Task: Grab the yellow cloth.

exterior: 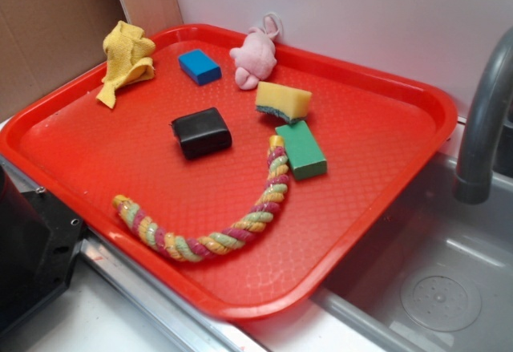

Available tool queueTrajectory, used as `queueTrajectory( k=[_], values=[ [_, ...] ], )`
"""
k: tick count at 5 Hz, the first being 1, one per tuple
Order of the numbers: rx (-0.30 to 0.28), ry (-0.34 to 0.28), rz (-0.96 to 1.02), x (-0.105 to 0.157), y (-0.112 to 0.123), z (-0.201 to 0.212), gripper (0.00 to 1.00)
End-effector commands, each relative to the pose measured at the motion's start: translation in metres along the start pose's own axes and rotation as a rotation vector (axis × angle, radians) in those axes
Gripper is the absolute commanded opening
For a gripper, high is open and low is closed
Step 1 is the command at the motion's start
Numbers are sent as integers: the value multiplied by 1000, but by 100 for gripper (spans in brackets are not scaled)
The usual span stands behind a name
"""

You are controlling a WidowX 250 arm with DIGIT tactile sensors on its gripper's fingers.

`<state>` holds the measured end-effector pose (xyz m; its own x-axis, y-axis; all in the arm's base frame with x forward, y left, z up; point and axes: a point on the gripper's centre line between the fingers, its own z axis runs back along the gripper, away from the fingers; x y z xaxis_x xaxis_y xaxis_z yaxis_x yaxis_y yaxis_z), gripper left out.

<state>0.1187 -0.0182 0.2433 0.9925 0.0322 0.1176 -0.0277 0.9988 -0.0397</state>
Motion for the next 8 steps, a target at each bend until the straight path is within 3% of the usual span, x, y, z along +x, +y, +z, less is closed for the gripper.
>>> queueTrajectory(
  k=[1,2,3,4,5,6,8],
  values=[
    [0,0,0,0,0,0,100],
    [73,-18,243,30,51,-52,100],
    [77,-120,450,66,84,-93,100],
    [109,-178,593,88,110,-122,100],
    [132,-253,828,95,137,-142,100],
    [196,-259,884,104,152,-152,100],
    [209,-218,919,126,187,-180,100]
  ],
)
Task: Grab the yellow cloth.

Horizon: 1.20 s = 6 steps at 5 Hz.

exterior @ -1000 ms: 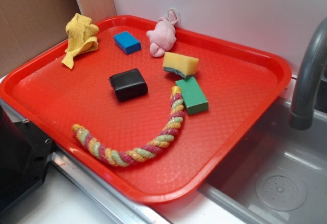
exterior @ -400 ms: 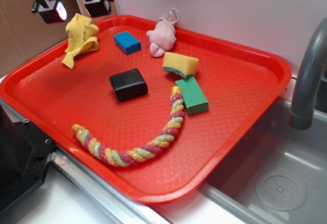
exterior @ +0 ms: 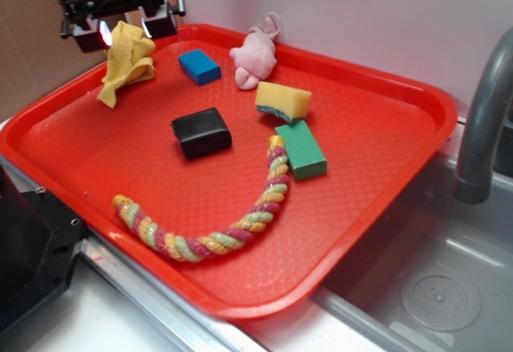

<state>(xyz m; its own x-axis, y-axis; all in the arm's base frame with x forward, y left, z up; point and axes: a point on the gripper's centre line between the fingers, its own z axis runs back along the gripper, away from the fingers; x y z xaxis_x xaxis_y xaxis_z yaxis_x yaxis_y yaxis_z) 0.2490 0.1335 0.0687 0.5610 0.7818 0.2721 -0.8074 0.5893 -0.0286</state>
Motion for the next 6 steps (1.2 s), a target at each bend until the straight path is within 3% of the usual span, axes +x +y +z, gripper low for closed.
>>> queueTrajectory(
  k=[1,2,3,5,6],
  values=[
    [13,-22,60,50,21,-18,100],
    [41,-8,68,55,27,-27,100],
    [86,43,46,49,30,-36,0],
    [47,102,-123,25,21,-14,0],
    [-27,100,-278,5,13,31,0]
  ],
)
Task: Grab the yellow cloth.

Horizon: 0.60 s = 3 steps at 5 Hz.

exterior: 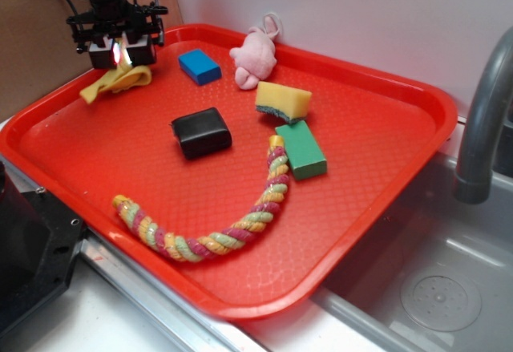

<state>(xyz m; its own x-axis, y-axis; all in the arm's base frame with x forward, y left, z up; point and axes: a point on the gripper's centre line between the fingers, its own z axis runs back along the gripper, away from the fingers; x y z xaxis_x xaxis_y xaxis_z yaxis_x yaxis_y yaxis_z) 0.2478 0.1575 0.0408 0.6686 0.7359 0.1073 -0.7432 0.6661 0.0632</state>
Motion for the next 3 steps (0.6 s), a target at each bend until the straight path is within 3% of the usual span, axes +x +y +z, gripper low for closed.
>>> queueTrajectory(
  k=[1,3],
  values=[
    [-143,-118,-310,-53,0,111,0],
    [-208,-93,-539,-93,6,167,0]
  ],
)
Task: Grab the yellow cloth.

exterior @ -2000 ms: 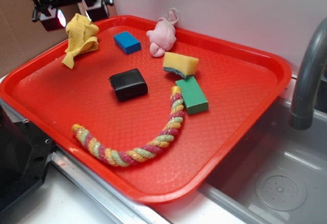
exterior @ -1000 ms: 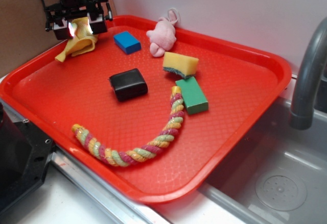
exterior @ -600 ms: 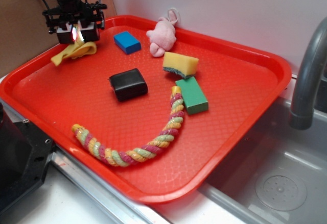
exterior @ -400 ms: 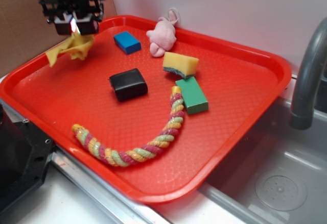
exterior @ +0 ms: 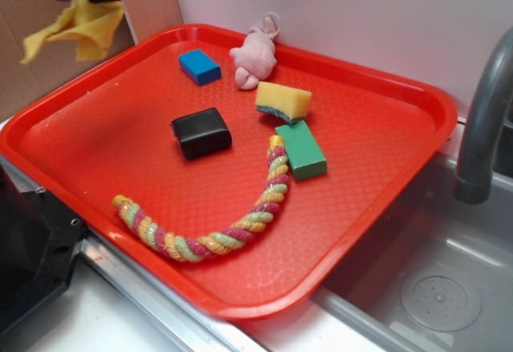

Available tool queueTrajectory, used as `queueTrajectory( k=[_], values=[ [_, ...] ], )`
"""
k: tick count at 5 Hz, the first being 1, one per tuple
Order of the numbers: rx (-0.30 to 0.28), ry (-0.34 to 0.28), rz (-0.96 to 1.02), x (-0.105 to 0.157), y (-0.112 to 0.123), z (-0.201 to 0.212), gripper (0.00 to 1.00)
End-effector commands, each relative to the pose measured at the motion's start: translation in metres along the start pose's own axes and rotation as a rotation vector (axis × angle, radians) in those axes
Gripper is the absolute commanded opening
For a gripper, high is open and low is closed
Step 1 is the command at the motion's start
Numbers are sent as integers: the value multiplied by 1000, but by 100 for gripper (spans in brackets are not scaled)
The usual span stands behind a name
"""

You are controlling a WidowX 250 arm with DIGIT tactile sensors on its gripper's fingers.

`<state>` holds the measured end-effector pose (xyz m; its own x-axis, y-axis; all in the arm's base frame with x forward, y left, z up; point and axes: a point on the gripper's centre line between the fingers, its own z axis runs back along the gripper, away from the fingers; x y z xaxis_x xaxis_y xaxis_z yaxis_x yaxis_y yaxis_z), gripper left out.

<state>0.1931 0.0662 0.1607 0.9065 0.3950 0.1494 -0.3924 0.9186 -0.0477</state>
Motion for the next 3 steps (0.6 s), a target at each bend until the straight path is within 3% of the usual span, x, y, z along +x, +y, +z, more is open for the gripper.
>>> queueTrajectory(
  k=[1,2,3],
  values=[
    [-78,-15,-195,-14,15,52,0],
    [-120,-7,-255,-14,16,65,0],
    [-74,-60,-347,-14,14,64,0]
  ],
)
